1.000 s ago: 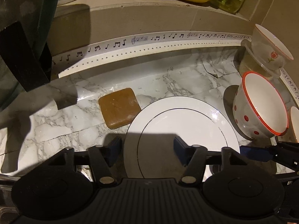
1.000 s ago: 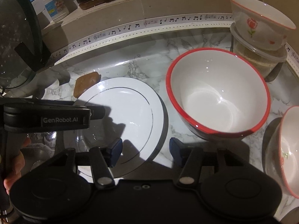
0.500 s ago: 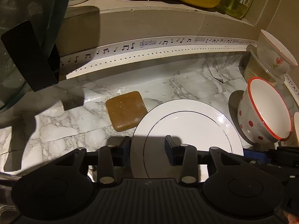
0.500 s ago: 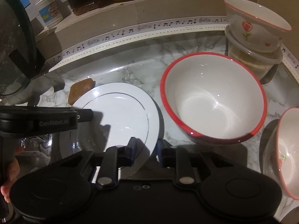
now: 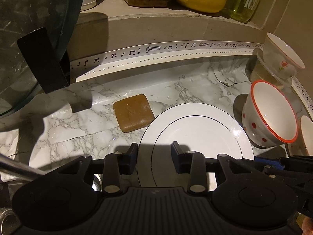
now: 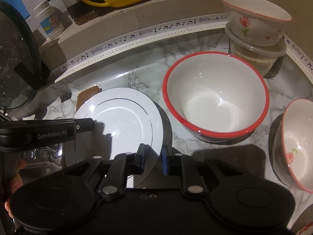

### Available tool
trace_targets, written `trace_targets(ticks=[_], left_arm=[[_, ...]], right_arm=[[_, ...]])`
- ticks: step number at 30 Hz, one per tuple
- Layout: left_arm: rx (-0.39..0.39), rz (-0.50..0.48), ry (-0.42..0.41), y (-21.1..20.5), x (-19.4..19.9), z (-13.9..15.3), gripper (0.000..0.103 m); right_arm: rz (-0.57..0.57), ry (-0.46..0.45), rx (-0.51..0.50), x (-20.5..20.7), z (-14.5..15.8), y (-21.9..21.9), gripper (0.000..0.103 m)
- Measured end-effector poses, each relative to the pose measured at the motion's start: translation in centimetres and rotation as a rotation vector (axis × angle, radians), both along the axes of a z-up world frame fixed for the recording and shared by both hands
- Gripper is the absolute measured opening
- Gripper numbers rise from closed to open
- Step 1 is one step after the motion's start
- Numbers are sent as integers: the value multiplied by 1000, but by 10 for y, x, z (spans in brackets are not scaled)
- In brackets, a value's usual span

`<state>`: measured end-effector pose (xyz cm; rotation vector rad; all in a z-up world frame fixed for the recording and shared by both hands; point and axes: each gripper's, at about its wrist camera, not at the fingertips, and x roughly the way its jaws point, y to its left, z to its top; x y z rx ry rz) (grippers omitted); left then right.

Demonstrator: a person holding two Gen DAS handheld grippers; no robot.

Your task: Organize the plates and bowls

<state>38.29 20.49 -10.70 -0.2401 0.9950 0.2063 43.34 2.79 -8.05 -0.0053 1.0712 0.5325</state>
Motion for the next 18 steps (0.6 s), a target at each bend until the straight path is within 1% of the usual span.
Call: trace_targets(ticks=[11,18], left_arm=[[-15,-39,12,-18,-21,22,35],[-24,-55,14,-32,-39,34,35]], right_arm=[[-18,-5,-7,-24,25,-12,17],[-36,-16,-19,-47,38,-20,17]])
